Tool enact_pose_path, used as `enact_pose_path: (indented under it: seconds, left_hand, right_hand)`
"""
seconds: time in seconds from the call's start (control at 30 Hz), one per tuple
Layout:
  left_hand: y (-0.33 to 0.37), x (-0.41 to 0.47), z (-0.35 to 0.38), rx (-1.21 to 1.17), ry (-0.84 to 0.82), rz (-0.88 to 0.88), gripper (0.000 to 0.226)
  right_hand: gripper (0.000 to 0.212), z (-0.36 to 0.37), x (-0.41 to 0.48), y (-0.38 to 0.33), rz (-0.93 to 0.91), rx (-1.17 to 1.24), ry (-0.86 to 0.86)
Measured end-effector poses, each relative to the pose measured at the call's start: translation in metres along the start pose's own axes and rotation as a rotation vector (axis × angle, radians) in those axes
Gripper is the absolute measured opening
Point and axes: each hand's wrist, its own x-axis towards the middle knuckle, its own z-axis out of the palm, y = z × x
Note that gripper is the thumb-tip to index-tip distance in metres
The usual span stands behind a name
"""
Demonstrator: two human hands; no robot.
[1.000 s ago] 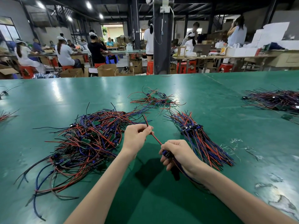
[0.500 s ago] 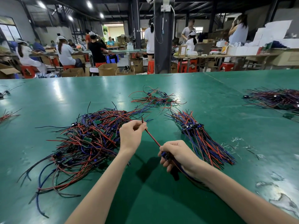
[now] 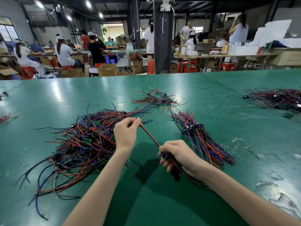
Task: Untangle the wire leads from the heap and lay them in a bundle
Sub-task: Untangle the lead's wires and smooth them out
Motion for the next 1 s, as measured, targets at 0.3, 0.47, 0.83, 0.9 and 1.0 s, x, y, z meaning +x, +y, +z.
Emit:
enact_pose_path:
  seconds: [0.3, 0.47, 0.83, 0.9, 1.0]
  left_hand:
    - [0.009, 0.004, -0.003, -0.579, -0.011, -0.575, 0.016]
    - [0.010, 0.004, -0.003, -0.725, -0.065, -0.747, 0.013]
    - [0.009, 0.001, -0.002, -0.670, -0.200, -0.651, 0.031]
    - [0.012, -0.007, 0.003, -0.613, -0.337, -0.621, 0.031]
    - [0.016, -0.024, 0.011, -0.492, -0.631, -0.577, 0.034]
  right_hand:
    - [0.028, 0.001, -0.002, 0.000, -0.023, -0.038, -0.068]
    - [0.026, 0.001, -0.001, -0.001, -0.010, -0.044, -0.132]
    - [0.024, -0.004, 0.003, -0.001, -0.081, 0.085, 0.019]
    - [0.024, -0.006, 0.004, -0.001, -0.090, 0.110, 0.059]
    - [0.022, -0.008, 0.006, -0.001, -0.084, 0.165, 0.091]
